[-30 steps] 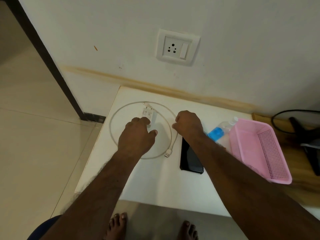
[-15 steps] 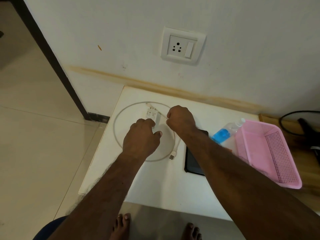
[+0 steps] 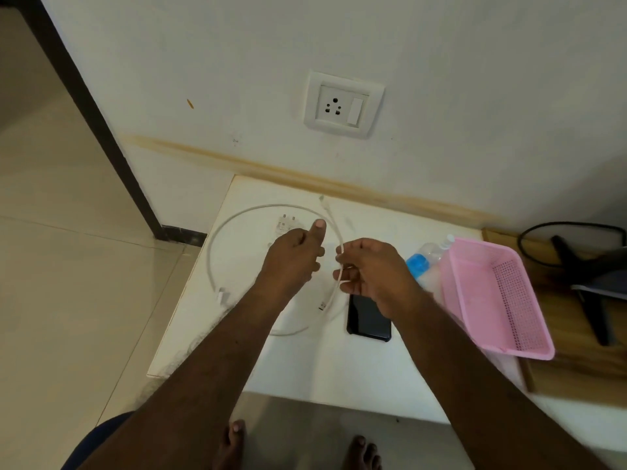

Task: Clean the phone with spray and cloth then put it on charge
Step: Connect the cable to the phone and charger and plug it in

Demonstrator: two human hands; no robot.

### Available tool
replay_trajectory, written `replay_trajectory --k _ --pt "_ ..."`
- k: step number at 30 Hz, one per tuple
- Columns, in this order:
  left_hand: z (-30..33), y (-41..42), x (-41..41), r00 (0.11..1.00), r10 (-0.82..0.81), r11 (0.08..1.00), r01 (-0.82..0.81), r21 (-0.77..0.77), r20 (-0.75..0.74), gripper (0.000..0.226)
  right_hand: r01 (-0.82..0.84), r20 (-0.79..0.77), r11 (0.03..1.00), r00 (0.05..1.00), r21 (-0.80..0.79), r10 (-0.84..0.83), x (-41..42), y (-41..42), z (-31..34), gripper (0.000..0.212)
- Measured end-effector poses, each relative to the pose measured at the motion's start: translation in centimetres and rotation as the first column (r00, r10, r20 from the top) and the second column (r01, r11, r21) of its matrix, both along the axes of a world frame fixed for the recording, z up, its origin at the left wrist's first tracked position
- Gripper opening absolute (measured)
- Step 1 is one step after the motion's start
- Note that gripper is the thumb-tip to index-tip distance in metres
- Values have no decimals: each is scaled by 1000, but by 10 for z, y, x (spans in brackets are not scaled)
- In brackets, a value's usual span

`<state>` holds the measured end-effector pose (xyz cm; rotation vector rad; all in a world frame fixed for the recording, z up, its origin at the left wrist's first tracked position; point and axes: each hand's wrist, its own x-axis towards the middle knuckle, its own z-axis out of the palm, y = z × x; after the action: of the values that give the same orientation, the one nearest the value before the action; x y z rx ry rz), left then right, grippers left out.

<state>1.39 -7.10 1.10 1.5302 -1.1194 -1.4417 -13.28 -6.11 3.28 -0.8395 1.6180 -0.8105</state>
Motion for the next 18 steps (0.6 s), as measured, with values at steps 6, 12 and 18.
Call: replay_trajectory --k 6,12,18 --pt "14 9 -24 968 -41 998 51 35 -248 32 -146 53 989 988 10 145 -7 53 11 4" --pt "10 13 -27 980 -103 994 108 20 -169 26 -150 -274 988 949 38 155 -32 62 -5 30" --pt "-1 13 -28 991 -108 993 111 28 -79 27 -175 -905 976 382 127 187 -59 50 -55 53"
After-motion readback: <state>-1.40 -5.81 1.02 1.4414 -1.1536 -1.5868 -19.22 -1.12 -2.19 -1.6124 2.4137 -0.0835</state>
